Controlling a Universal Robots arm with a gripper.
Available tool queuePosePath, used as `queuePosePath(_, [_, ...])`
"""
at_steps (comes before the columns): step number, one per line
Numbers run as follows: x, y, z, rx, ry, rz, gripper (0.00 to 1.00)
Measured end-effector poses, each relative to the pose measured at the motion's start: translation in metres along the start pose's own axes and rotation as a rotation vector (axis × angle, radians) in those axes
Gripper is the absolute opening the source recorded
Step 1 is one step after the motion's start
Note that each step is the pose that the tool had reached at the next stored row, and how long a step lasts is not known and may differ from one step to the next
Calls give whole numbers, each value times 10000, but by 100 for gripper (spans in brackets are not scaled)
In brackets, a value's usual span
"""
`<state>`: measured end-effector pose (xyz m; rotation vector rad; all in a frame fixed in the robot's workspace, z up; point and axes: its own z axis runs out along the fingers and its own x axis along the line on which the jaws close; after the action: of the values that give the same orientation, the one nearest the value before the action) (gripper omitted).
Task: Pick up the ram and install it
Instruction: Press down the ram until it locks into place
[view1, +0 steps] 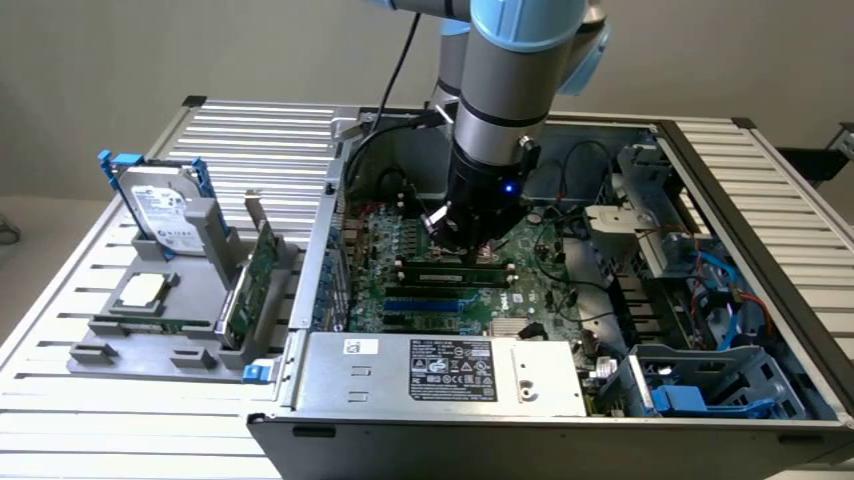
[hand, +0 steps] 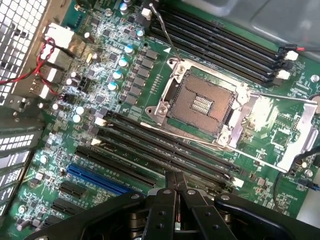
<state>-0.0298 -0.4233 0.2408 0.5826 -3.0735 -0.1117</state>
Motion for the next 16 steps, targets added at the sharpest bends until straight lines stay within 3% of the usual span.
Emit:
queuePosePath(9, [0,0,0,29,-59,1174,11])
queuePosePath(16, [0,0,0,38,-66,1978,11])
